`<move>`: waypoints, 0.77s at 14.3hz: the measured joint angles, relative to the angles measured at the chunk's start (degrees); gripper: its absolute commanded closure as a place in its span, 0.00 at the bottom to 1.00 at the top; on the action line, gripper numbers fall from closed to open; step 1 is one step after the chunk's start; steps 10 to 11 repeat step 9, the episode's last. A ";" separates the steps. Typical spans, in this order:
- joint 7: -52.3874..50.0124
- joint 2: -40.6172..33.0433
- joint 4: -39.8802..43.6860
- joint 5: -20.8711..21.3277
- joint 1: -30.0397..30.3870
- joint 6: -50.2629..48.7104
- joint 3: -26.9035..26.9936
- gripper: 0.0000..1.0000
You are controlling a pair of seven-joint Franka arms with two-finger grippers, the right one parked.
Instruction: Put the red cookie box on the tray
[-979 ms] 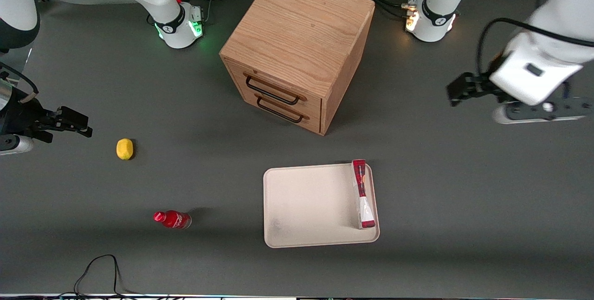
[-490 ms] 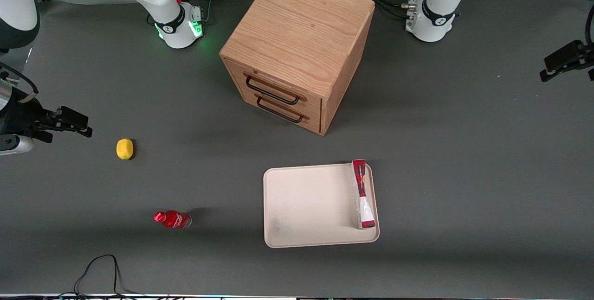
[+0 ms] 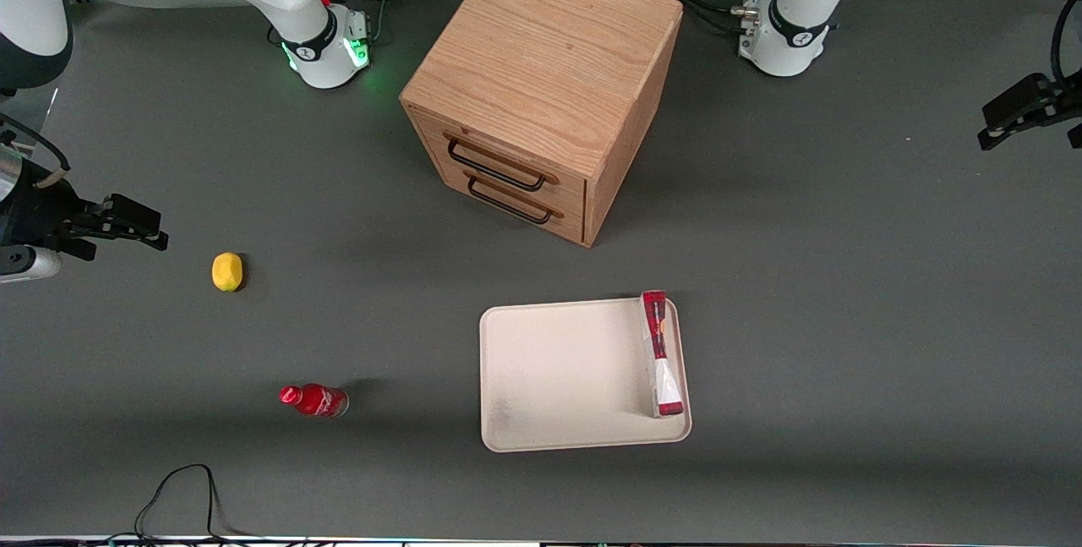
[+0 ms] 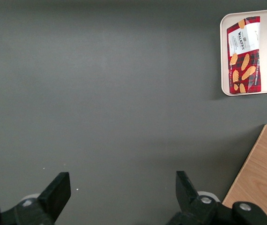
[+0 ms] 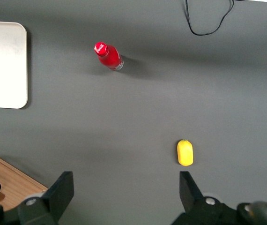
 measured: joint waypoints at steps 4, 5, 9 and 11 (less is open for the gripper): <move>-0.05 -0.35 -1.25 -0.03 -0.20 0.22 -0.34 0.00; -0.14 -0.38 -1.25 -0.07 -0.42 0.17 -0.37 0.00; -0.95 -0.37 -1.20 -0.08 -2.40 0.09 0.23 0.00; -0.95 -0.37 -1.20 -0.08 -2.40 0.09 0.23 0.00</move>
